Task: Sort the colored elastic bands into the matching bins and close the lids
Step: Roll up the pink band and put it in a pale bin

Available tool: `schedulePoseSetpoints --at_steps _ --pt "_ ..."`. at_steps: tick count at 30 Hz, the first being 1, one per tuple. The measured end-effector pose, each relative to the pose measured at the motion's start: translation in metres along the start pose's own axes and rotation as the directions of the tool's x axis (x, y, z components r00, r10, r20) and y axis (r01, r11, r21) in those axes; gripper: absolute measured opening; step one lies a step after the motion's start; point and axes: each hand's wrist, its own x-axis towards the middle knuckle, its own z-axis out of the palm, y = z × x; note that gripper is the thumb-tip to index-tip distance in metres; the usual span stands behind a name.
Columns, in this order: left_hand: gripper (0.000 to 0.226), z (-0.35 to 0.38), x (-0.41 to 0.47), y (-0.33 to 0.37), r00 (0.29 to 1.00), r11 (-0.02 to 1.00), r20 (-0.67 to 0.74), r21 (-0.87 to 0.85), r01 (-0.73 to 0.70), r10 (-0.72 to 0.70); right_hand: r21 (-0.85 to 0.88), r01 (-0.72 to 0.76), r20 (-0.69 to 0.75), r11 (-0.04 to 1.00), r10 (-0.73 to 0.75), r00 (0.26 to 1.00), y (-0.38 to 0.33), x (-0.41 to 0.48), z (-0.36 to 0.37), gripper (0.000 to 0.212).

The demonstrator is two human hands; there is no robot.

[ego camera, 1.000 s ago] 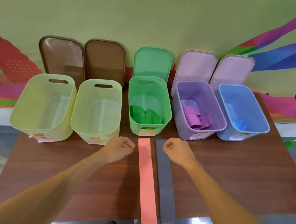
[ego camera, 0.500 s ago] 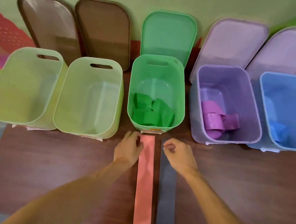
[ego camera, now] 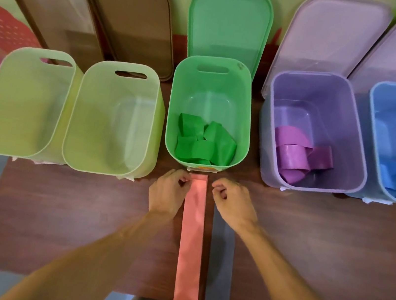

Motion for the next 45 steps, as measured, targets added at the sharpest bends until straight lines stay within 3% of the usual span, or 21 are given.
schedulePoseSetpoints --at_steps 6,11,25,30,34,39,45 --pt "0.011 -0.009 -0.011 -0.007 0.998 0.983 0.066 -0.183 0.006 0.006 -0.249 0.164 -0.043 0.955 -0.180 0.983 -0.015 0.006 0.013 0.028" --pt "0.024 -0.024 -0.012 -0.012 0.993 0.977 0.117 -0.207 0.044 -0.020 -0.418 0.165 -0.127 0.894 -0.237 0.963 -0.012 0.006 0.032 0.029" --pt "0.007 -0.066 -0.034 -0.023 0.985 0.947 0.169 -0.319 0.036 0.019 -0.398 0.138 -0.222 0.907 -0.242 0.945 -0.018 -0.012 0.034 0.013" --pt "0.010 -0.096 -0.043 -0.032 0.969 0.954 0.213 -0.294 -0.057 0.123 -0.504 0.157 -0.132 0.849 -0.256 0.958 -0.033 -0.029 0.019 0.030" --pt "0.006 -0.135 -0.059 -0.034 0.954 0.939 0.202 -0.308 -0.151 0.220 -0.591 0.150 -0.088 0.793 -0.248 0.965 -0.071 -0.055 -0.001 0.026" --pt "0.005 -0.195 -0.079 -0.042 0.943 0.894 0.125 -0.375 -0.245 0.310 -0.575 0.128 -0.141 0.808 -0.252 0.957 -0.148 -0.103 -0.027 0.017" --pt "0.008 -0.280 -0.105 -0.050 0.911 0.824 0.000 -0.426 -0.373 0.412 -0.516 0.178 -0.249 0.838 -0.345 0.905 -0.232 -0.149 -0.048 0.024"
